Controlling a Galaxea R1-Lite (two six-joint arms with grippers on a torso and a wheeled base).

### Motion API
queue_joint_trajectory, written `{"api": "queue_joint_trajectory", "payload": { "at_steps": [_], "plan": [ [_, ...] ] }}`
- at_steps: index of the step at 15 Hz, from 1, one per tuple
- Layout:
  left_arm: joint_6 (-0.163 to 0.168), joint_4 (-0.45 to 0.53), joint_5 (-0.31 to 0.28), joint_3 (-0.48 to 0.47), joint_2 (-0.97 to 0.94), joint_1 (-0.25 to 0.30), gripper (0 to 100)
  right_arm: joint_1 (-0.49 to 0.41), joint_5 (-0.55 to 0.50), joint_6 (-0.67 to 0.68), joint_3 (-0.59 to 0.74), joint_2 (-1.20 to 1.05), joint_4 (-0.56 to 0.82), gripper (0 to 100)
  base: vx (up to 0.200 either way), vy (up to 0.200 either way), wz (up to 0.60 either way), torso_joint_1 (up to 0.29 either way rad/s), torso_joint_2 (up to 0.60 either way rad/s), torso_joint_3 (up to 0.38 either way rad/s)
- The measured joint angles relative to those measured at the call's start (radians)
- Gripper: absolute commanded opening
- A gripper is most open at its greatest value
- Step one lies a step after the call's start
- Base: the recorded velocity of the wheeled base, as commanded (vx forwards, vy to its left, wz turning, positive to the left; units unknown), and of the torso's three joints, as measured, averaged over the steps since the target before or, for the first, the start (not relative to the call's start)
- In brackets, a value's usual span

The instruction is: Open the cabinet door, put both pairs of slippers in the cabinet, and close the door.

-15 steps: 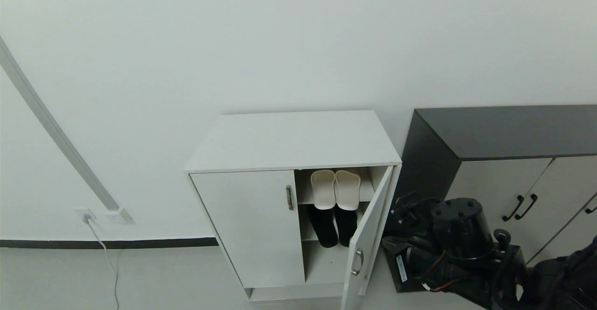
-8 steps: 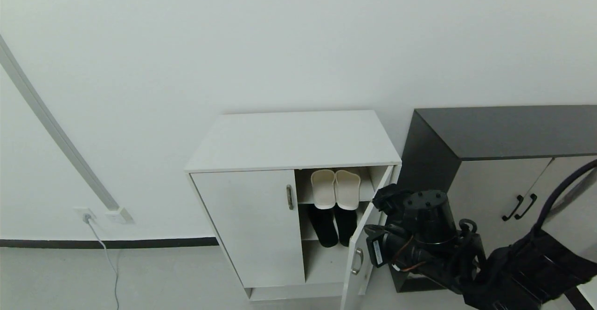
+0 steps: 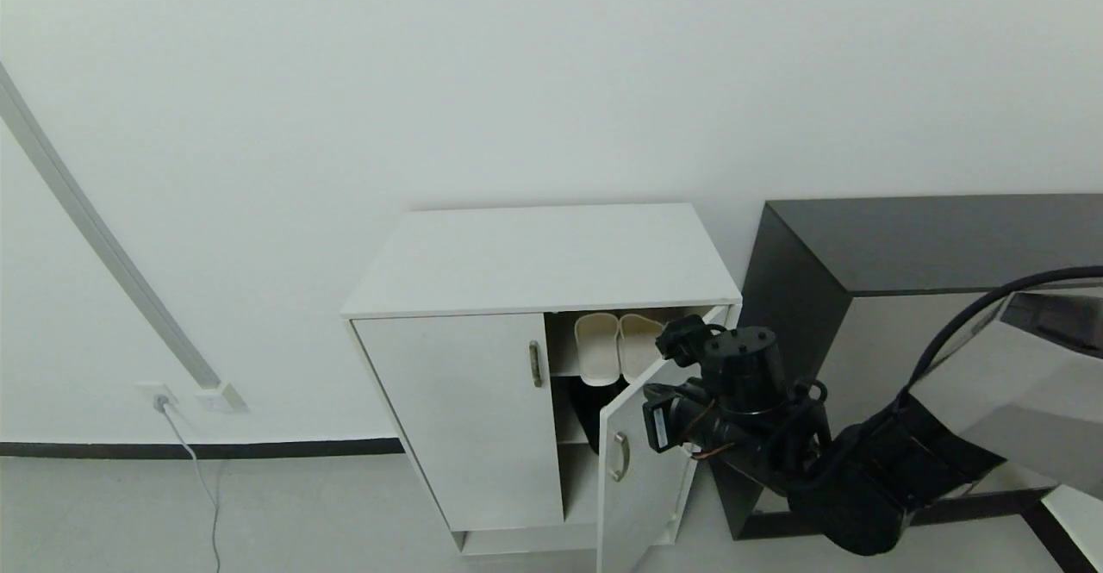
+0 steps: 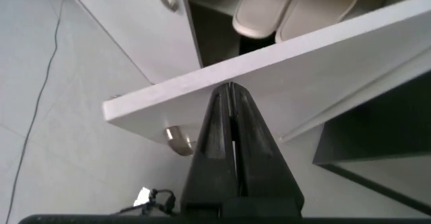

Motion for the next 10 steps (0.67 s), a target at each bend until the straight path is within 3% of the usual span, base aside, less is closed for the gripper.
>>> {"api": "queue_joint_trajectory", "payload": {
  "at_steps": [10],
  "plan": [
    [0.0, 0.0, 0.0, 0.0, 0.0, 0.0, 0, -0.061, -0.001, -0.007, -0.265, 0.197, 0.005, 0, 0.0, 0.0, 0.0, 0.0, 0.0, 0.0]
  ]
}}
